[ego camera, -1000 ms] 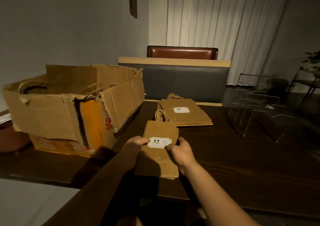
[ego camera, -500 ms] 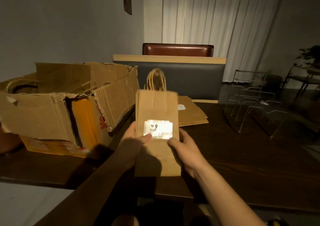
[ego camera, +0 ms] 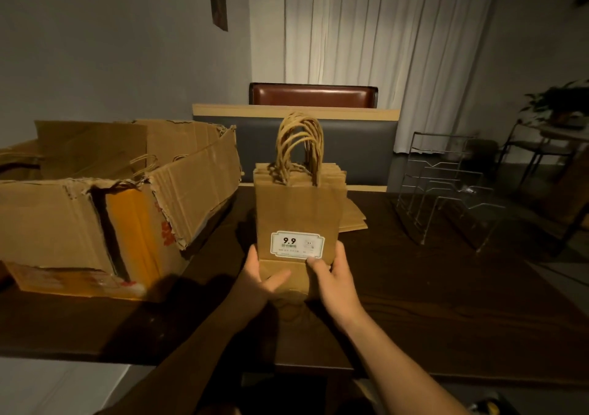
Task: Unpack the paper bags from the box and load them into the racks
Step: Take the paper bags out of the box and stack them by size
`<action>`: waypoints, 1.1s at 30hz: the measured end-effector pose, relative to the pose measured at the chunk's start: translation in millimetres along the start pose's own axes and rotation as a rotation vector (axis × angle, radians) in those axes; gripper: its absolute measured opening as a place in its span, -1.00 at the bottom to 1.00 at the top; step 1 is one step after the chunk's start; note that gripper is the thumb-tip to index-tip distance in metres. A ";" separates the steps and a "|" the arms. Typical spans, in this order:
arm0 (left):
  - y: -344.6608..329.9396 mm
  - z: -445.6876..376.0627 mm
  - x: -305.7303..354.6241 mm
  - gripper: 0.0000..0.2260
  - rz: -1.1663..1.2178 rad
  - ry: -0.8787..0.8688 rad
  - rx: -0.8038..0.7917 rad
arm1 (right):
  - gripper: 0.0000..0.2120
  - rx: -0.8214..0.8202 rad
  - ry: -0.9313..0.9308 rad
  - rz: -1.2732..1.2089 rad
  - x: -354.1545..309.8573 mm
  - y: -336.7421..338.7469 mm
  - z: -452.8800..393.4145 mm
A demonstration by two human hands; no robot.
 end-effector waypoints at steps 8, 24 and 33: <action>13.9 0.4 -1.2 -0.59 -0.070 0.059 0.060 | -0.30 -0.235 -0.014 0.217 1.7 -7.5 -6.4; 43.0 14.4 -3.7 -0.46 -0.661 0.435 0.094 | -0.28 -0.159 -0.376 0.744 23.2 -47.1 -4.2; 36.4 -0.1 48.5 -0.18 -0.974 0.262 0.023 | -0.07 -0.164 -0.167 0.970 -28.2 -43.4 -12.5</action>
Point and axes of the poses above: each hand's wrist, its own z-axis away from the middle knuckle, its own y-axis out of the back of the hand, x = y × z, the point moved 8 cm from there along -z, towards the middle knuckle, and after that the axes turned 2 degrees about -x, right-handed, at the moved point
